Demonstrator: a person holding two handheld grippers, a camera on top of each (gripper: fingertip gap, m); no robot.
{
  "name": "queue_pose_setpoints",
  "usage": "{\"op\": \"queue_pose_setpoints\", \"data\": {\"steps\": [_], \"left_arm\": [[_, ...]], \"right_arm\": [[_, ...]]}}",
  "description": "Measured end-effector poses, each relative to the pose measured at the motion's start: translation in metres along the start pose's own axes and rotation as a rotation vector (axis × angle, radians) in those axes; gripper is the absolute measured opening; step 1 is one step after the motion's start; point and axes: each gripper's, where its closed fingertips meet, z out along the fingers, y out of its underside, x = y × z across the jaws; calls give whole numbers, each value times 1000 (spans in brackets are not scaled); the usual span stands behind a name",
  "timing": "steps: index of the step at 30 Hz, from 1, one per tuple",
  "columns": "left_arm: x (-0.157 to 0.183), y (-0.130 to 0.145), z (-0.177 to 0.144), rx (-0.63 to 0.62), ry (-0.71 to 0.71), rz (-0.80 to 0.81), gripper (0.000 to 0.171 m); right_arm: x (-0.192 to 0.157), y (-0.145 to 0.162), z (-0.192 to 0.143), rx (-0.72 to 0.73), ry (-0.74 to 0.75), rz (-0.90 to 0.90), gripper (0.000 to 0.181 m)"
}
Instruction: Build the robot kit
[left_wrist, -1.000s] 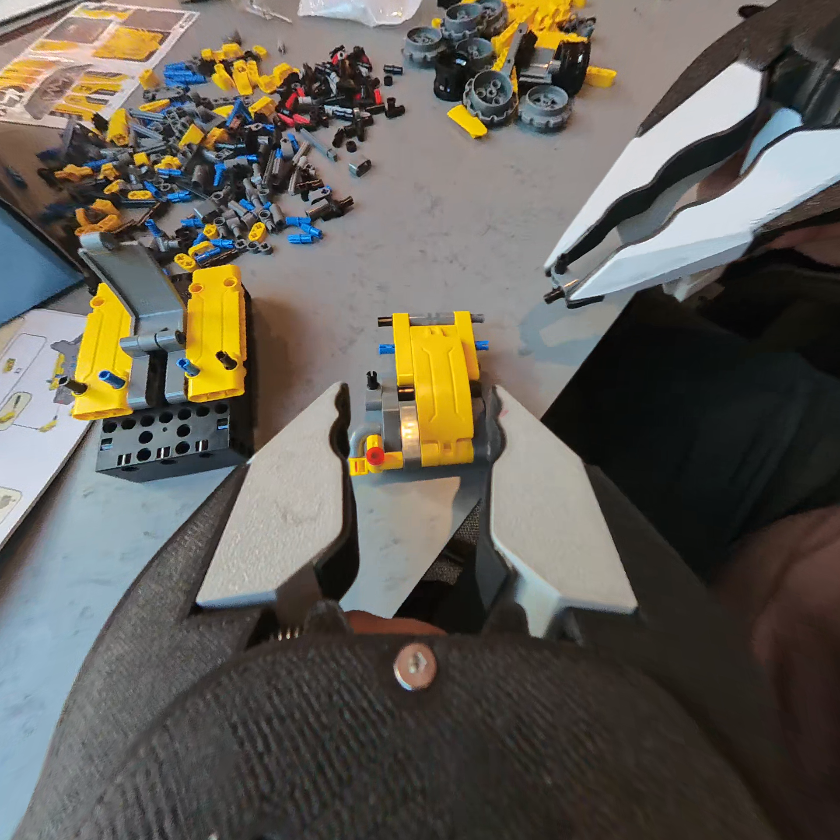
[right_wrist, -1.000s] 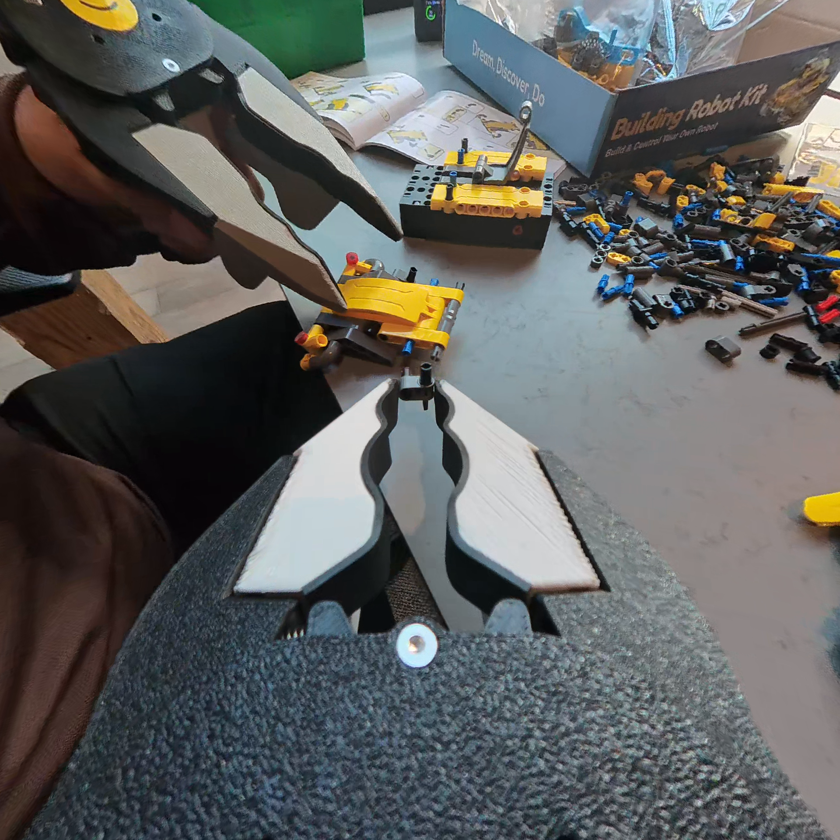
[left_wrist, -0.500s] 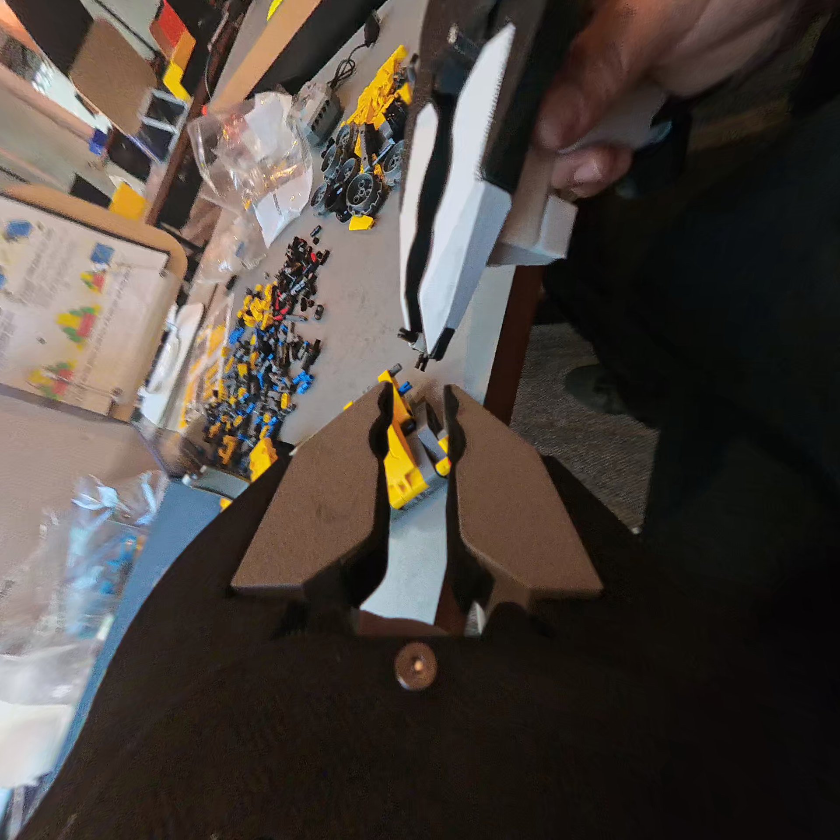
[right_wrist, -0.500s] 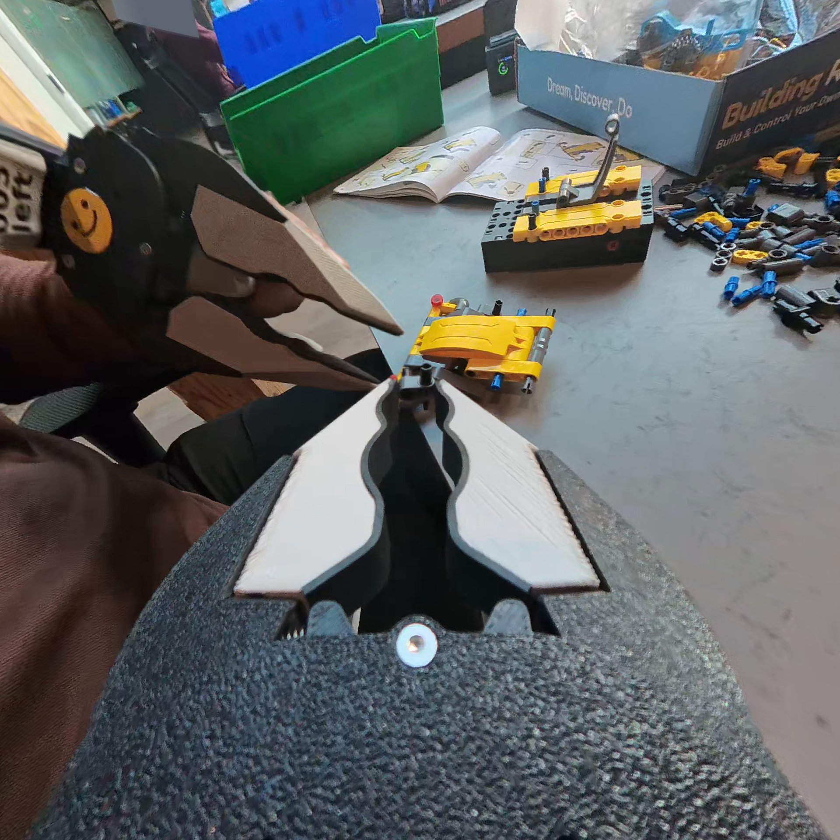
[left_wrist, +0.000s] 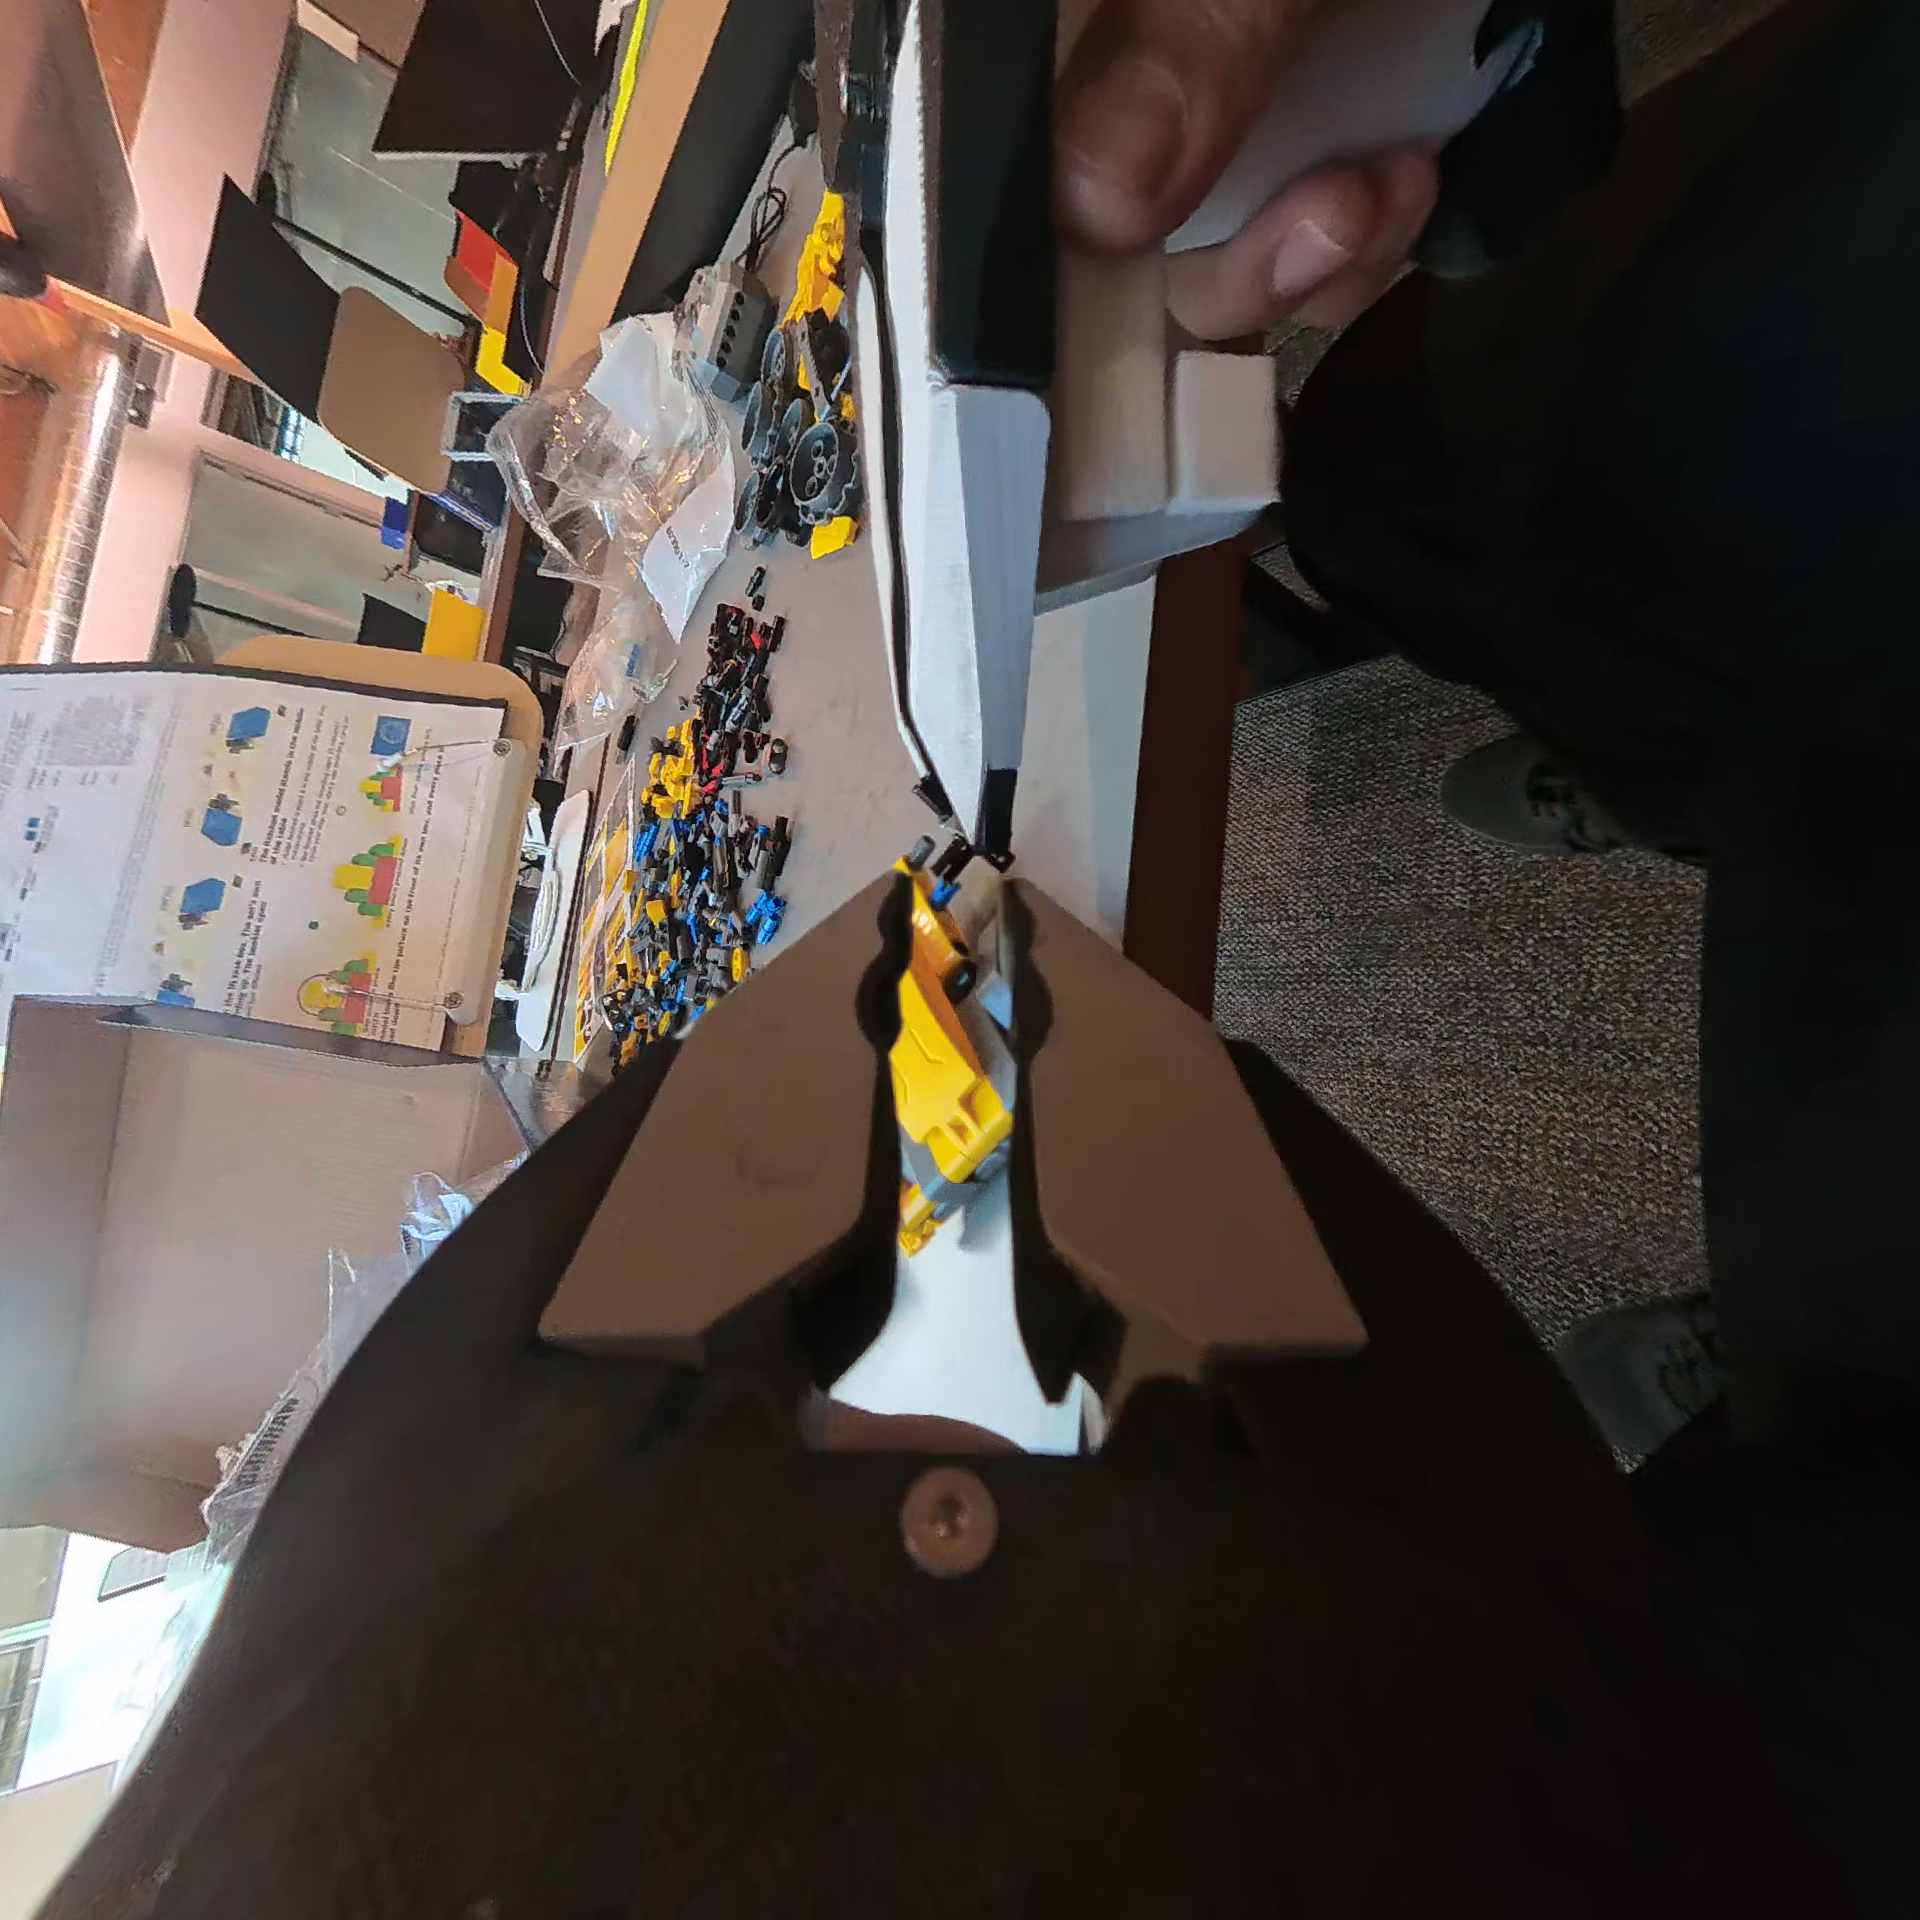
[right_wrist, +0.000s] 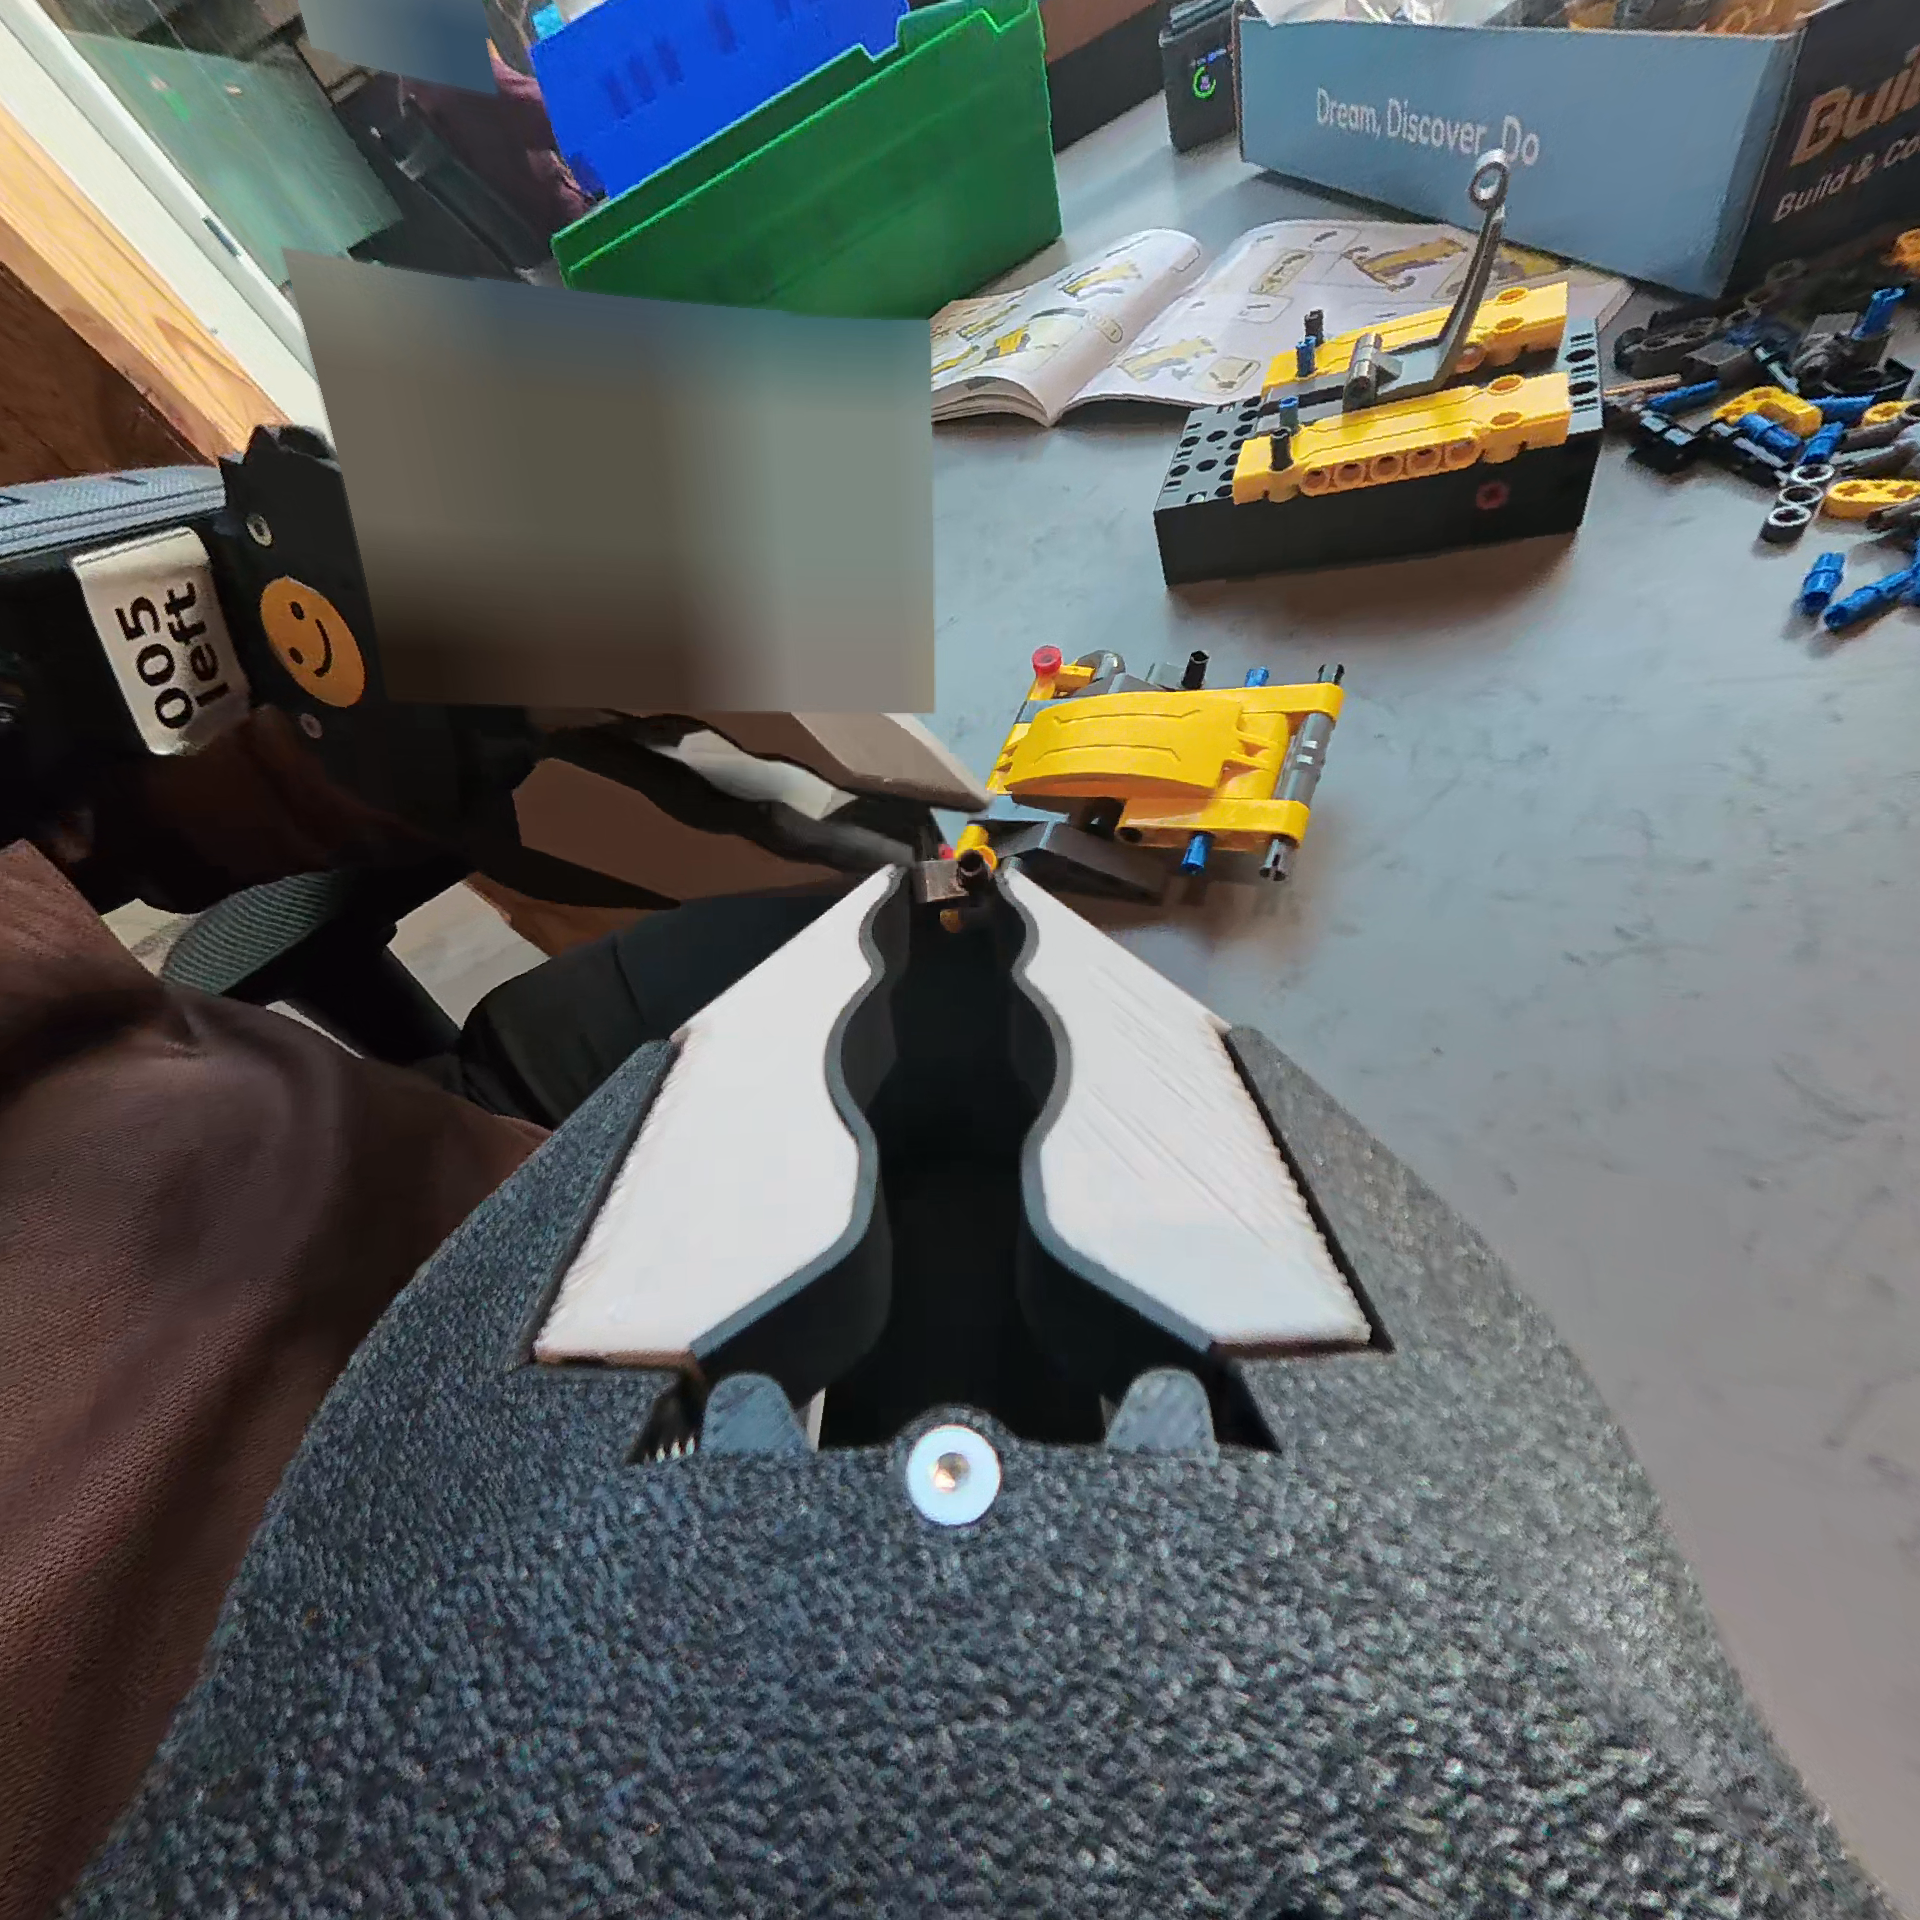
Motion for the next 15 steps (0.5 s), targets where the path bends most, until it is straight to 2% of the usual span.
{"op": "queue_pose_setpoints", "data": {"steps": [4, 7, 12, 15], "left_arm": [[3, -1, 1, 8, 3, 65, 10], [3, 2, 2, -3, 11, 118, 1], [5, 3, 3, 5, 97, -78, 1], [2, 5, 3, 21, 169, -243, 0]], "right_arm": [[0, 2, 1, -8, -20, 30, 12], [0, 6, 2, -26, -26, 41, 12], [2, 5, 2, -21, -27, 37, 12], [7, 5, -4, -39, 36, -65, 15]]}}
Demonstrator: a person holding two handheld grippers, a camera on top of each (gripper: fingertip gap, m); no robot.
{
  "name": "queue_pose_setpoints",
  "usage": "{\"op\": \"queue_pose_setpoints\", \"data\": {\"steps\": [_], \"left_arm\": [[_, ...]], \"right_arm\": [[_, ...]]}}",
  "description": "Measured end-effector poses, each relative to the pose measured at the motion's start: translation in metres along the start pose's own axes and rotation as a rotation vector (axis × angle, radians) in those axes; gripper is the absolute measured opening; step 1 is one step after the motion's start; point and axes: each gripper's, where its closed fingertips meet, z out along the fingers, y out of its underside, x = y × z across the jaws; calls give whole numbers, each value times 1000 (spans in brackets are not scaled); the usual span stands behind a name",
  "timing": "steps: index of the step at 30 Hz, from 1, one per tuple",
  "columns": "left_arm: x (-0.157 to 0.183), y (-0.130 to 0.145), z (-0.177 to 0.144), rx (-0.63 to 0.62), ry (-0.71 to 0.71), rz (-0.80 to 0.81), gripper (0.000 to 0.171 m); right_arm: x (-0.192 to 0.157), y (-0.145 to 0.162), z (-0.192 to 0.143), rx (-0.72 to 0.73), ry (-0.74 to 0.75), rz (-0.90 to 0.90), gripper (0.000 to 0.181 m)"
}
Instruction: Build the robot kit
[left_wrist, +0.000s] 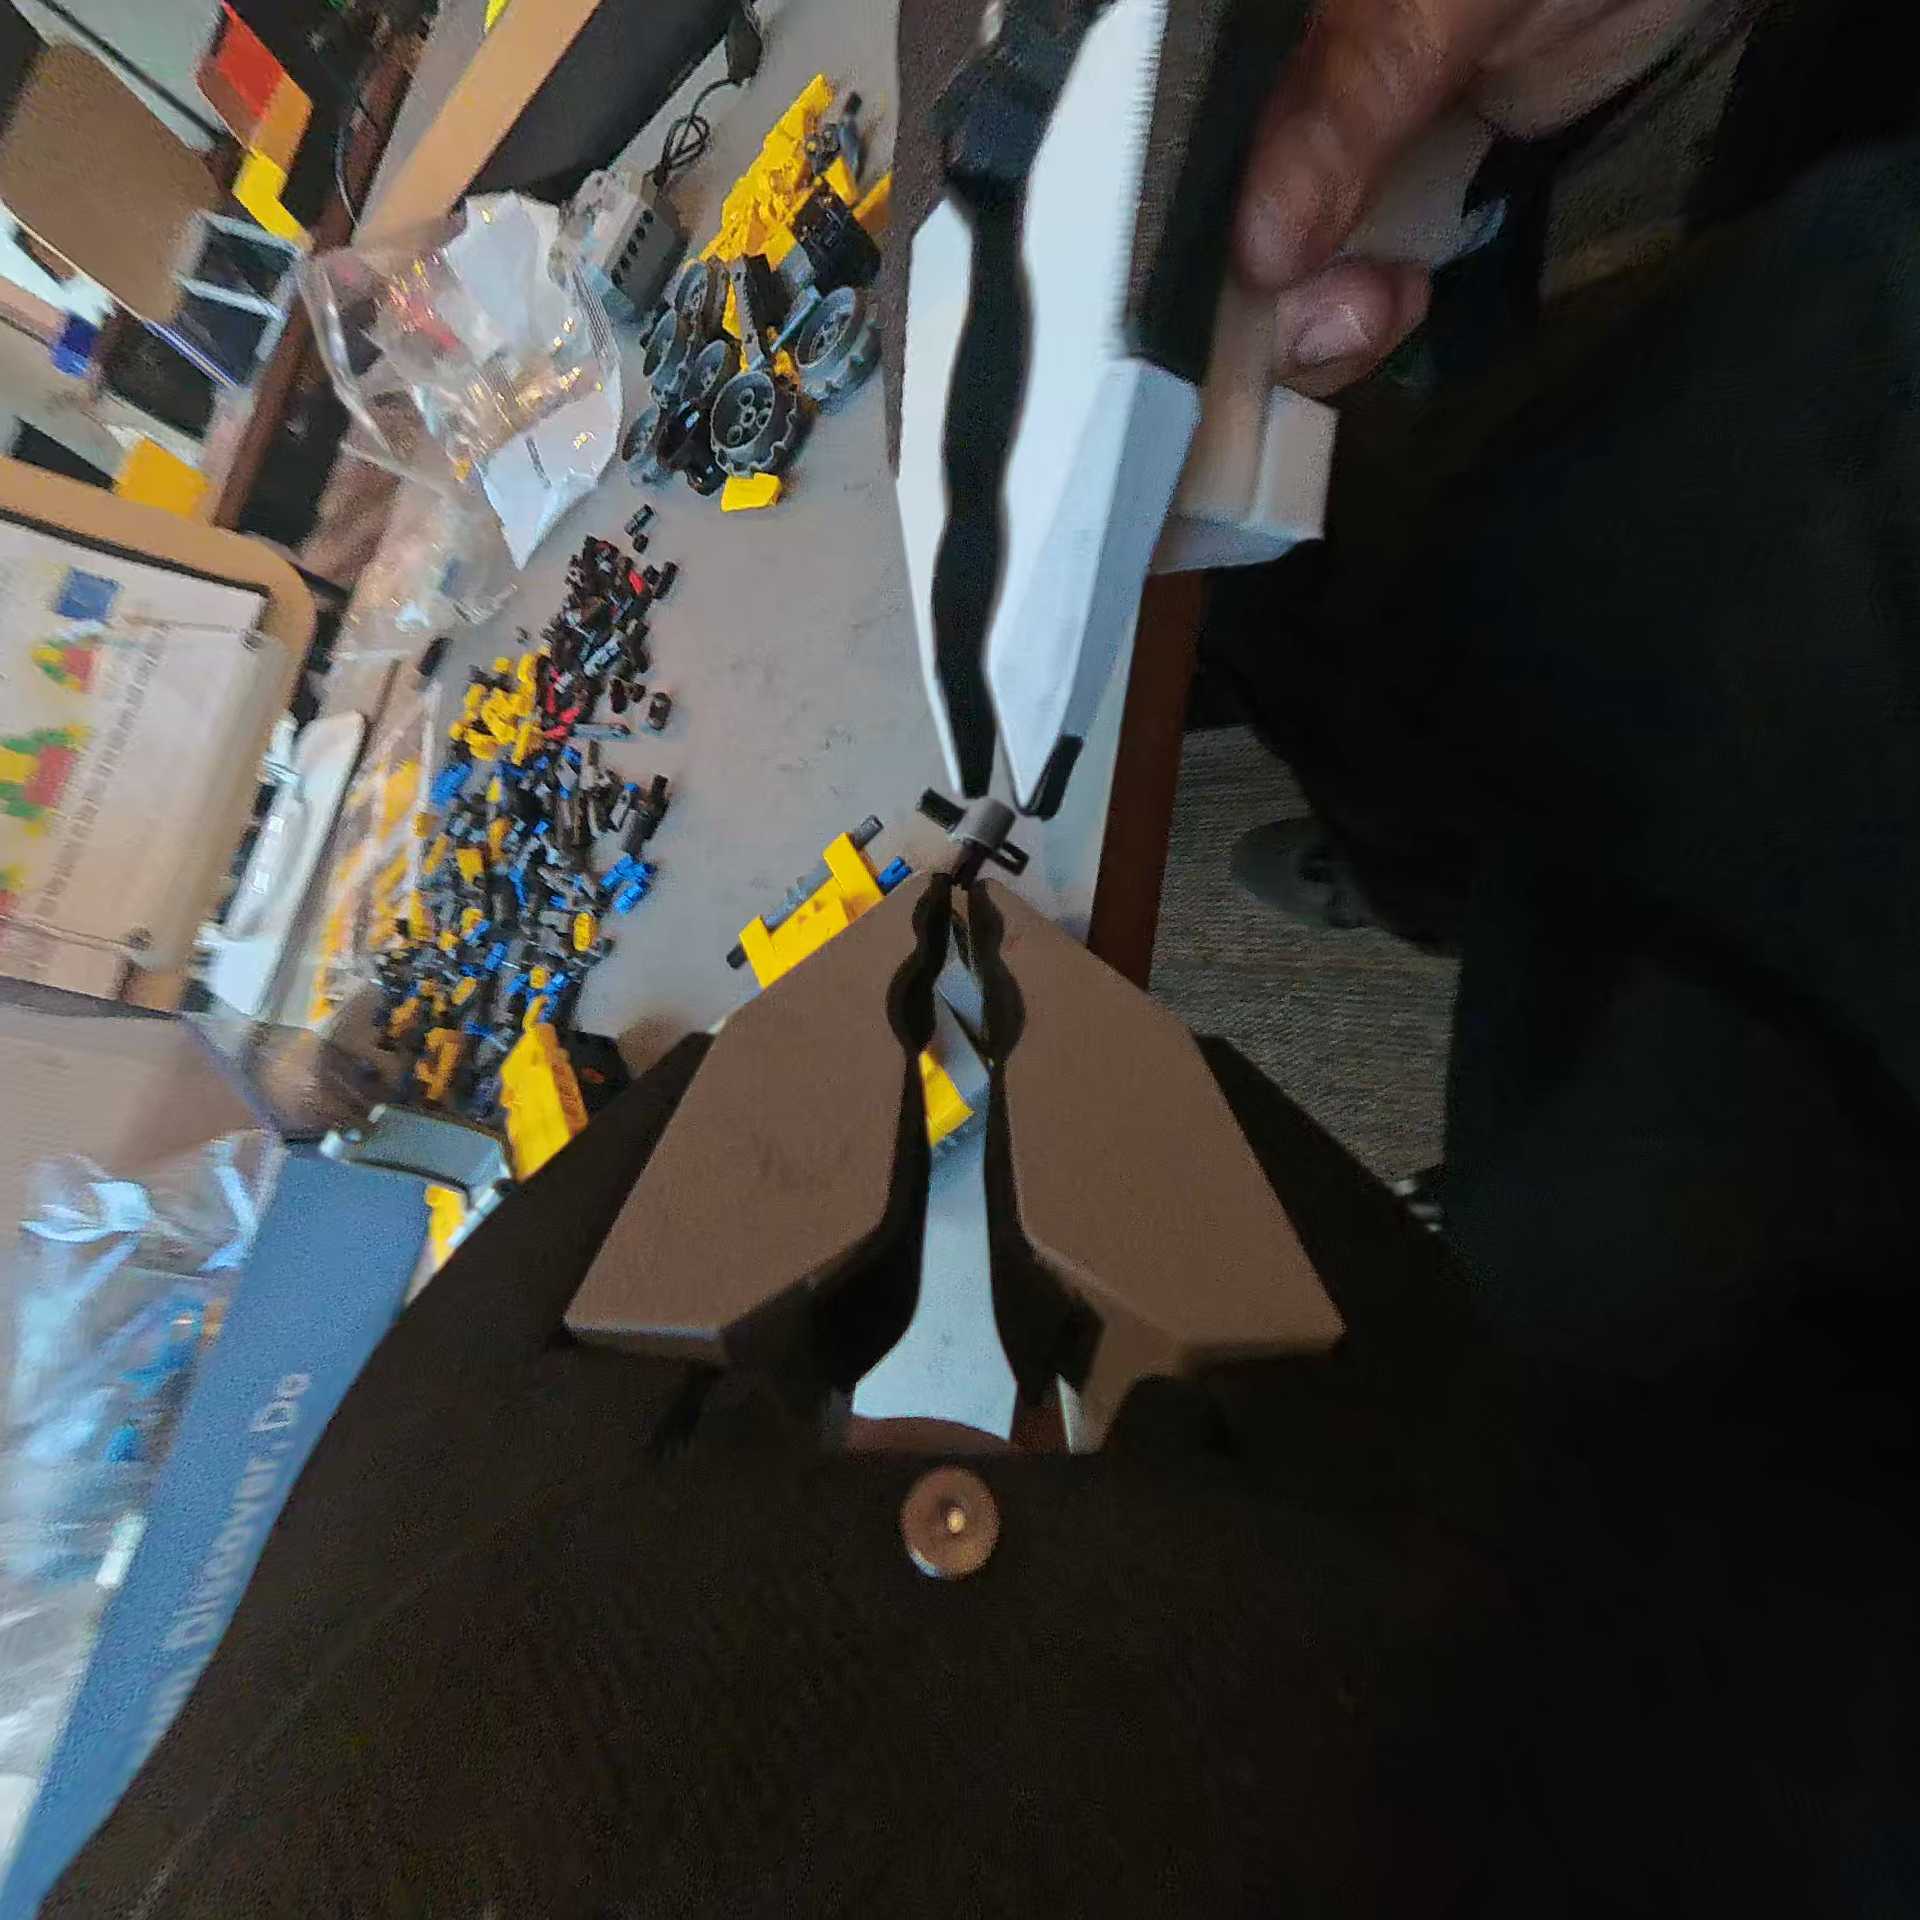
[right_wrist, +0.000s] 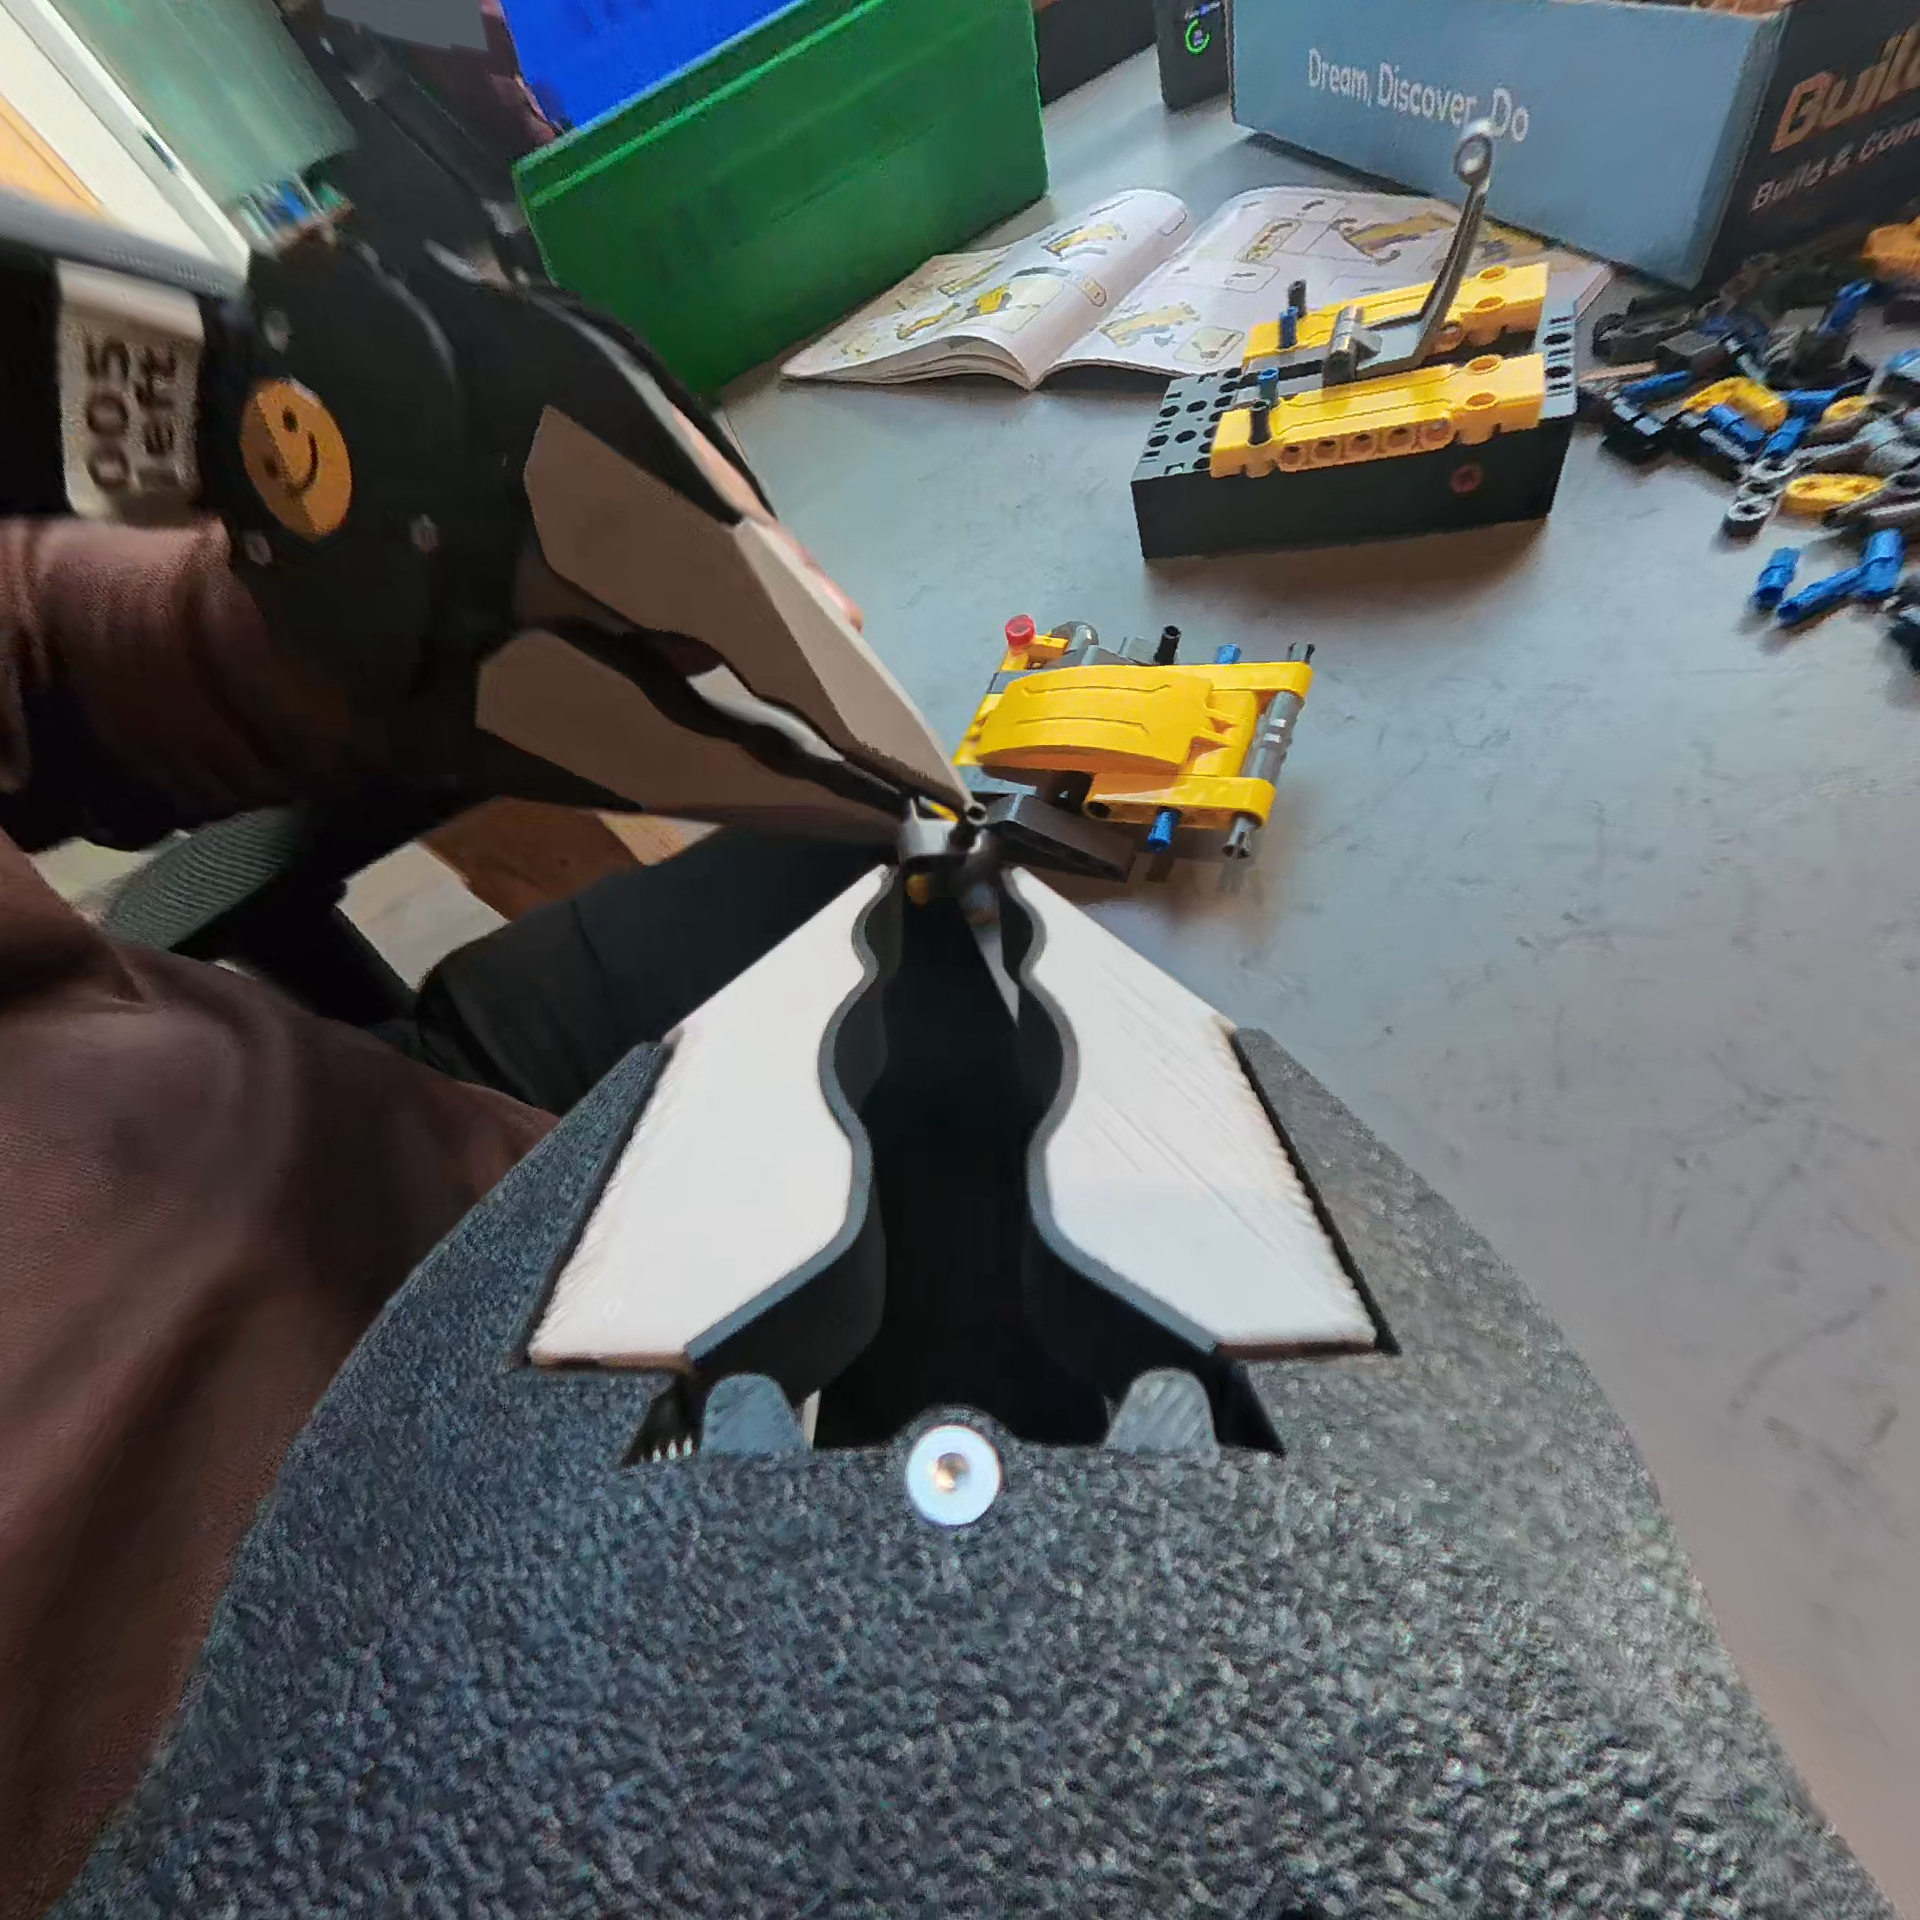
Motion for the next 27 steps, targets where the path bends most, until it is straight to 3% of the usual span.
{"op": "queue_pose_setpoints", "data": {"steps": [6, 11, 15, 24, 27], "left_arm": [[3, 2, -2, 56, 165, -208, 1], [6, -7, -4, 98, 241, -266, 1], [9, -8, -3, 106, 253, -274, 1], [6, -1, -4, 74, 224, -341, 1], [-11, 8, -8, 25, 148, -452, 30]], "right_arm": [[-7, -11, -9, -43, 182, -456, 15], [-15, -10, -4, -91, 271, -683, 14], [-14, -7, 0, -104, 283, -691, 4], [-8, -5, 6, -103, 312, -674, 4], [0, 1, 8, -136, 342, -640, 3]]}}
